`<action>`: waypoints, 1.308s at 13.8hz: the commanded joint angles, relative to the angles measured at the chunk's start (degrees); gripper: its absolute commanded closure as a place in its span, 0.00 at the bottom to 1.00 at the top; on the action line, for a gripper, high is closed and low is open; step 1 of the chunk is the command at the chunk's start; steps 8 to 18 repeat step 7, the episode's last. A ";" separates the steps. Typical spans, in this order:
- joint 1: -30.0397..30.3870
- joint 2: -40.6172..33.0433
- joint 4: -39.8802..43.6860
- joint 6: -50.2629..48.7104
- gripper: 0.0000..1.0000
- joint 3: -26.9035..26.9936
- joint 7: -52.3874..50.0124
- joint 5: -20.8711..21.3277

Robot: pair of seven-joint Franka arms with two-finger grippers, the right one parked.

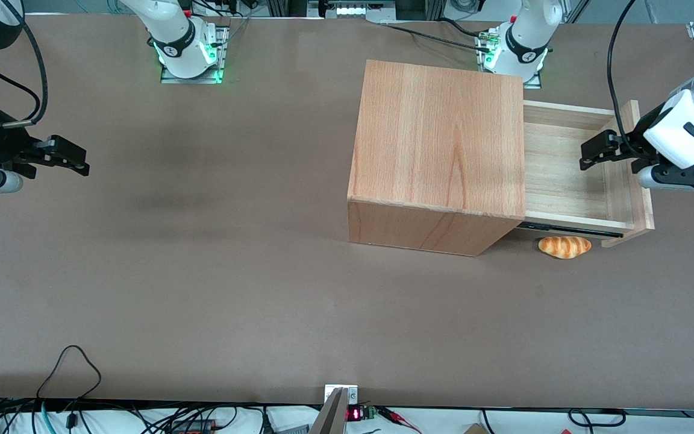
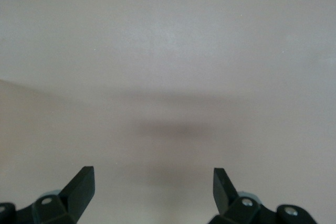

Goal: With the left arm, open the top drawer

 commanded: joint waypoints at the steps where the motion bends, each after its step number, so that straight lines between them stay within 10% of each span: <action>1: 0.60 -1.76 -2.05 1.04 0.00 -0.08 -0.33 0.93; 18: 0.68 -1.76 -2.05 1.22 0.00 0.01 0.55 1.02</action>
